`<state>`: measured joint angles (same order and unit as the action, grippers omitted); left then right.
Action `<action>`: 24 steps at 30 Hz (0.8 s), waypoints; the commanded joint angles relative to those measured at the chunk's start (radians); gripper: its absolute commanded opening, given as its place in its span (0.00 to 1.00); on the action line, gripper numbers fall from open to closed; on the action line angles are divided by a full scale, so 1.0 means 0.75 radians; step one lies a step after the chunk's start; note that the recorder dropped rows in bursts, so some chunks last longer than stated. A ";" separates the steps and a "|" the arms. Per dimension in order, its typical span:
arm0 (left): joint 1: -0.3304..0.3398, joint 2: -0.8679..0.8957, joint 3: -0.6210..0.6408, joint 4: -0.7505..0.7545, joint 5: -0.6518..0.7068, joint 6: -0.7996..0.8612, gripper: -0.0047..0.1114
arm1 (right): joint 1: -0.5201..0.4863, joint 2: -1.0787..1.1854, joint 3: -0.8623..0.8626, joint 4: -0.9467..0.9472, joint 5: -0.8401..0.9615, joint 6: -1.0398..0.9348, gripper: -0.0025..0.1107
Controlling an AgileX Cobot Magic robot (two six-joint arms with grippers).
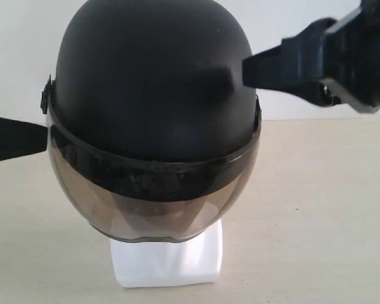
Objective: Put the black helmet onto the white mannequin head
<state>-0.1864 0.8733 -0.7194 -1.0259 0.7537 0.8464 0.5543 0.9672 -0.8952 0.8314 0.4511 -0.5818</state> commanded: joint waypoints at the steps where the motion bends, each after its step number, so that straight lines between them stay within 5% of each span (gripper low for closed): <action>1: -0.001 -0.008 -0.016 0.008 -0.061 -0.034 0.08 | 0.001 -0.005 -0.035 -0.410 -0.050 0.443 0.02; 5: 0.001 -0.008 -0.016 0.028 -0.127 -0.082 0.08 | -0.110 0.016 -0.035 -0.854 -0.011 0.914 0.02; 8: 0.001 -0.005 -0.016 0.039 -0.189 -0.096 0.08 | -0.238 0.083 -0.035 -1.001 0.020 1.009 0.02; 17: 0.001 0.143 -0.019 0.087 -0.344 -0.163 0.08 | -0.297 0.419 -0.035 -0.760 -0.081 0.729 0.02; 24: 0.001 0.246 -0.042 0.087 -0.376 -0.181 0.08 | -0.297 0.492 -0.035 -0.168 -0.078 0.206 0.02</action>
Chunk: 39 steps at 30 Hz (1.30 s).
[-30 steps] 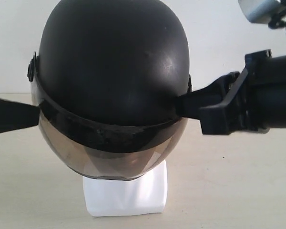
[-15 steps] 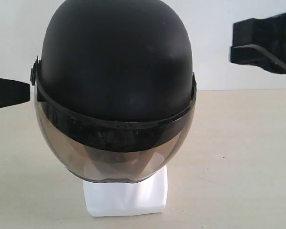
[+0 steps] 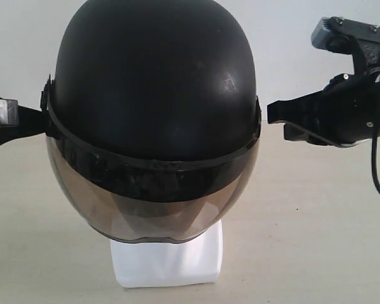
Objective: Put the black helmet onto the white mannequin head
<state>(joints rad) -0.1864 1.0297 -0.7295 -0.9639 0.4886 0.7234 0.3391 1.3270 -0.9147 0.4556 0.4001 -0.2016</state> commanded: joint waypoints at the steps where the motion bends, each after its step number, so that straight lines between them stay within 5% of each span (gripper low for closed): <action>1: 0.001 0.044 -0.035 0.004 -0.023 -0.017 0.08 | -0.010 0.013 -0.009 0.392 -0.001 -0.346 0.02; 7: 0.001 0.090 -0.096 -0.006 -0.023 -0.017 0.08 | -0.010 0.007 -0.009 0.642 0.094 -0.507 0.02; 29: 0.001 0.178 -0.105 -0.013 -0.017 0.004 0.08 | 0.008 -0.146 -0.009 0.786 0.110 -0.629 0.02; 39: 0.001 0.151 -0.105 0.012 0.006 0.003 0.08 | -0.320 -0.081 -0.020 0.662 0.311 -0.450 0.02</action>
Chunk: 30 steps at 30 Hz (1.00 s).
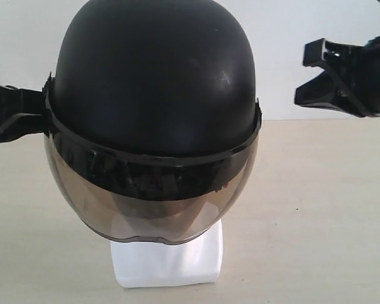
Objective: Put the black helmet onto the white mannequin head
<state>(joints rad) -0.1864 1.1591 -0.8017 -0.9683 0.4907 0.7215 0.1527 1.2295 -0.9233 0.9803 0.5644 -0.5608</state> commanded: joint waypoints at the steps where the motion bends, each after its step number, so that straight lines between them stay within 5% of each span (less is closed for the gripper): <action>1: 0.001 -0.022 -0.008 0.018 0.004 0.006 0.08 | -0.058 0.070 -0.008 -0.032 0.094 0.029 0.02; 15: 0.001 0.006 -0.008 0.242 0.009 -0.140 0.08 | -0.019 0.271 -0.008 0.153 0.337 -0.057 0.02; 30: 0.001 0.006 -0.008 0.225 0.023 -0.165 0.08 | -0.019 0.292 -0.008 0.494 0.593 -0.192 0.02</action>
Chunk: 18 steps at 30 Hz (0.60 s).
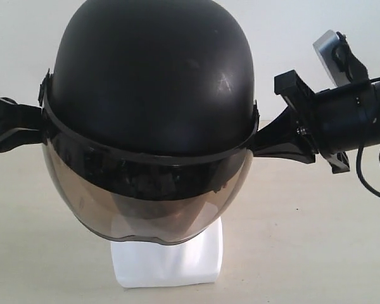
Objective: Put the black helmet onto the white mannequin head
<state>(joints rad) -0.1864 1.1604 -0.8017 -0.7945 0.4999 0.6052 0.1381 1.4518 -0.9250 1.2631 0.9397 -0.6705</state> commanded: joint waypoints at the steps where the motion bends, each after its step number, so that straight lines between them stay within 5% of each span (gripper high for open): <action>1: 0.001 0.004 -0.008 -0.007 0.013 -0.010 0.08 | 0.001 -0.005 -0.006 0.133 0.100 -0.058 0.02; 18: 0.001 0.004 -0.008 -0.002 0.052 -0.010 0.08 | -0.002 0.085 -0.006 0.194 0.093 -0.082 0.02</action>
<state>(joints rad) -0.1826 1.1604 -0.8017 -0.7945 0.5207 0.6033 0.1301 1.4808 -0.9252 1.3659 0.9508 -0.7213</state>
